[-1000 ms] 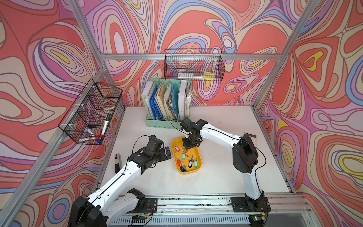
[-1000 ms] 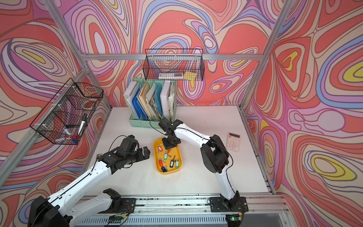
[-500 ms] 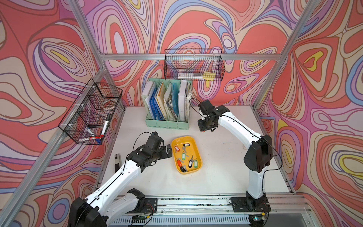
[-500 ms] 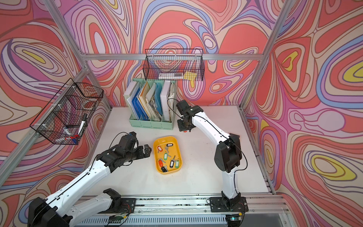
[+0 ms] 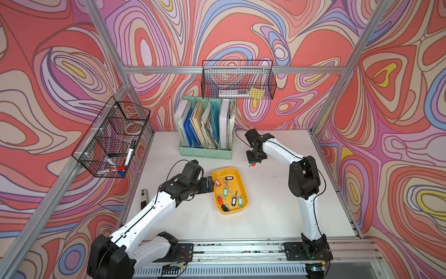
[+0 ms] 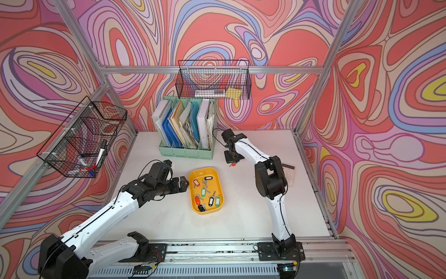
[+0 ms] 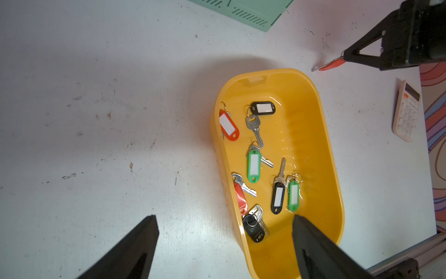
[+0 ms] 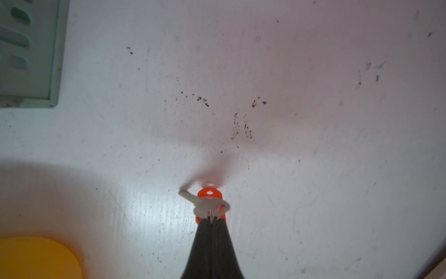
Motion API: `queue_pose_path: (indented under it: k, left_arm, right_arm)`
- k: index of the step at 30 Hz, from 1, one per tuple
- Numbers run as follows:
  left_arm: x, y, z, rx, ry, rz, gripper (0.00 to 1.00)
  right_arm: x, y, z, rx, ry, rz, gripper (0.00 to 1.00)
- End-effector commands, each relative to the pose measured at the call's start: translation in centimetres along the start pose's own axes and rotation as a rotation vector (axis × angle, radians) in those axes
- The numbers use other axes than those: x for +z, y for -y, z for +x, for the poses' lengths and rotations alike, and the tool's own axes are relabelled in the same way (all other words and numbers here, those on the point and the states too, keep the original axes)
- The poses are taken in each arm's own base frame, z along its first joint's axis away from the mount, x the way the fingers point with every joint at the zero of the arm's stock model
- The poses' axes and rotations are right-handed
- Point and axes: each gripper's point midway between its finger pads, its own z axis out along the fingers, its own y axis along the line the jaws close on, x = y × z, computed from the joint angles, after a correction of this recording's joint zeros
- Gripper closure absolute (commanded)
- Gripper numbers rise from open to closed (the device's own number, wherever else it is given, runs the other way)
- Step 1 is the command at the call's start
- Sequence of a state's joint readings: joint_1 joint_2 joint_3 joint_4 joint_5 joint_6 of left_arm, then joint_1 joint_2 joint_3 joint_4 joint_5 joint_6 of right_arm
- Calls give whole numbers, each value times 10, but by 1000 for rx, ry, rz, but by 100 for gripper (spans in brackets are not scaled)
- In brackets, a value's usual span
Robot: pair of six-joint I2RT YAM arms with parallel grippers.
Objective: Take the keys out of the storage box
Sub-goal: Place the key at the center of the board.
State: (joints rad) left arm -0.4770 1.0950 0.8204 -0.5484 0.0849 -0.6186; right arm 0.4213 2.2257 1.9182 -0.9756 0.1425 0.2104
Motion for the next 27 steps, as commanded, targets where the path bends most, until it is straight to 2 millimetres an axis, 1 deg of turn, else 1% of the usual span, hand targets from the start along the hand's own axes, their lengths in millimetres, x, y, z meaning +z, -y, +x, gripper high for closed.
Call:
queue_pose_path:
  k: [1,4,8,12,16,18,22,27]
  left_arm:
    - [-4,4,0,17,-19,16,9]
    - [-5,5,0,20,-24,20,10]
    - [-6,6,1,28,-33,23,11]
    - [-6,7,1,27,-35,28,12]
    - [-6,8,2,27,-39,33,12]
    - [-7,10,1,29,-44,41,14]
    - [-9,16,1,41,-65,57,20]
    - [-10,27,0,72,-101,79,27]
  right_arm:
    - [9,8,-18,46,64,5,100]
    - [19,10,-19,78,73,-4,100]
    - [22,6,-21,87,85,-32,100]
    - [12,7,-23,84,99,-33,94]
    - [-7,7,-24,78,127,-53,84]
    - [-18,7,-20,76,137,-69,78]
    - [-48,10,-15,92,186,-89,72]
    - [-89,13,-2,110,260,-137,66]
